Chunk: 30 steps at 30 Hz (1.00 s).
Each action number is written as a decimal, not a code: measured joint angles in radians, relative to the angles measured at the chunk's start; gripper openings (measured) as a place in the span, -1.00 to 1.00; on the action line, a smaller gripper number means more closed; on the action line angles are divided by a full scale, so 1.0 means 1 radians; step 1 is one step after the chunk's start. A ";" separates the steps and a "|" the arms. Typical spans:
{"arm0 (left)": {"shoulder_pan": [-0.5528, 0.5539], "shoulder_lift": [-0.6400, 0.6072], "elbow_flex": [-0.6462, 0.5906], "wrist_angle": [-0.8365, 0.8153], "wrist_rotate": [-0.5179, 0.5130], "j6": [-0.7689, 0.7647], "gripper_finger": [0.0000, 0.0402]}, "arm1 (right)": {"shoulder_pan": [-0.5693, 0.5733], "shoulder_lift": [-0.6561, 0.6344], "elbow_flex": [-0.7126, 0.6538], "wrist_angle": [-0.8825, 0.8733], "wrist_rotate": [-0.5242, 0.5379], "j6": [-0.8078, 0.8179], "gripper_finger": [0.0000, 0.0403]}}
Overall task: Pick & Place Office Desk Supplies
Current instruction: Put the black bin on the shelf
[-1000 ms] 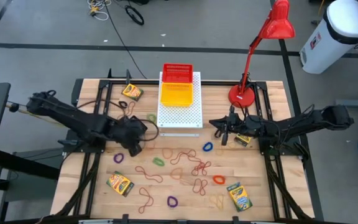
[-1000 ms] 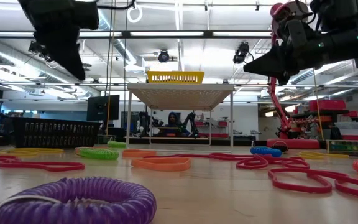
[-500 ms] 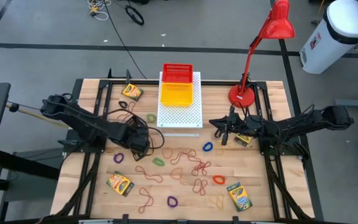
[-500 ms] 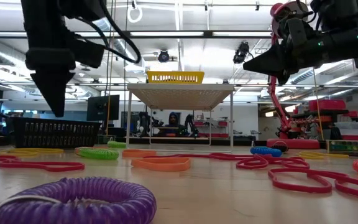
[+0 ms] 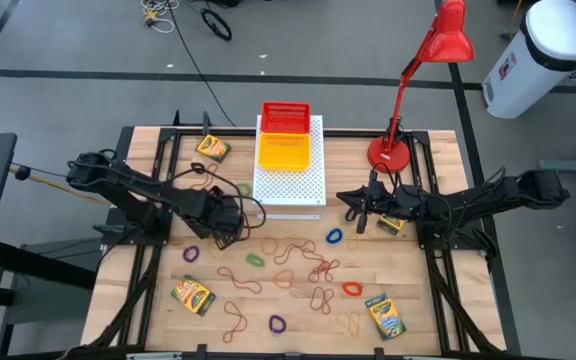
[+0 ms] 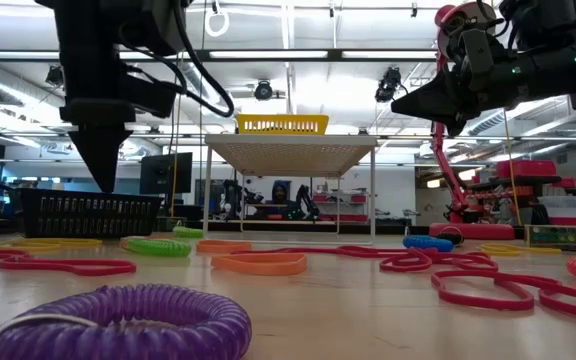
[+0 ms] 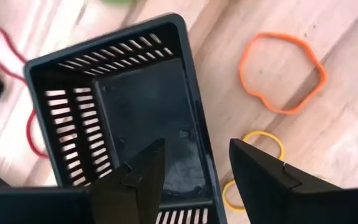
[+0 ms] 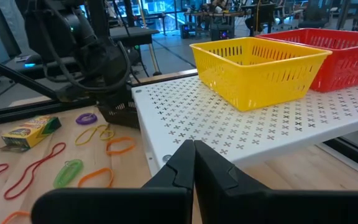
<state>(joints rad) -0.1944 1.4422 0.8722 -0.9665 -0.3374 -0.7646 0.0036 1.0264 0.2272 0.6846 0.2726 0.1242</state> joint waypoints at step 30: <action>-0.059 -0.022 0.050 -0.144 0.087 0.091 -0.88 | 0.000 0.000 0.000 -0.001 0.001 -0.001 -0.96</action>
<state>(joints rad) -0.2534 1.4198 0.9226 -1.1109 -0.2506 -0.6731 0.0036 1.0264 0.2272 0.6838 0.2737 0.1230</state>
